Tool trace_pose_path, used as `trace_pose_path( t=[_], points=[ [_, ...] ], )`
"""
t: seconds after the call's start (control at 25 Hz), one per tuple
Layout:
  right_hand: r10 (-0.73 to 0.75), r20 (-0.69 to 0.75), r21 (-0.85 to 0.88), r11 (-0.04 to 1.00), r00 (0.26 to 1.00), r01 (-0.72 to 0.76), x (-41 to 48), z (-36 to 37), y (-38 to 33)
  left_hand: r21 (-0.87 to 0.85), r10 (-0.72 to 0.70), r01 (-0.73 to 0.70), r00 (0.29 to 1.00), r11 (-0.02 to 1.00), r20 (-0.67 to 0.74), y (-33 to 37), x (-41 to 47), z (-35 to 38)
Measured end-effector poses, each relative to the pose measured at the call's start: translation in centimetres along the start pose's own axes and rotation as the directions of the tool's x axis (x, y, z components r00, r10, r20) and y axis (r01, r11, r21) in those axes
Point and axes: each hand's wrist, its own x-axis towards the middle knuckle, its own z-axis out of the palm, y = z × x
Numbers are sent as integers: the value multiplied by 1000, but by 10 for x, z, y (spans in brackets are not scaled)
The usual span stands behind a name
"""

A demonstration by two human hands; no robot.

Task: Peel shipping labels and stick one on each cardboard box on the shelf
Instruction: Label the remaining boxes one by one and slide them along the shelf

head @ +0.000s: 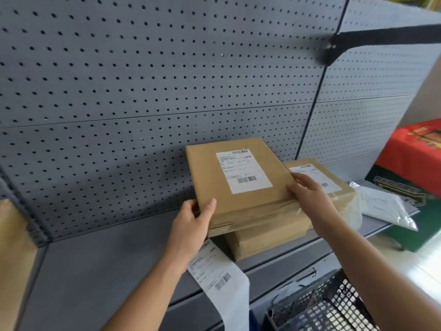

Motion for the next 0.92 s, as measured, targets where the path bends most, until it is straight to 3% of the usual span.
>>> trace_pose_path(
  t=[0.2, 0.52, 0.72, 0.92],
  points=[
    [29, -85, -35, 999, 996, -32, 19, -37, 24, 44, -38, 35, 996, 998, 78, -3, 15, 55],
    [-1, -78, -169, 986, 997, -12, 33, -36, 53, 105, -48, 43, 998, 994, 46, -19, 20, 78],
    [-174, -130, -350, 929, 976, 119, 29, -26, 40, 158, -12, 6, 999, 987, 34, -16, 23, 64],
    [-424, -17, -472, 802, 905, 367, 15, 15, 0, 426, 251, -186, 963, 885, -100, 5, 19, 8]
  ],
)
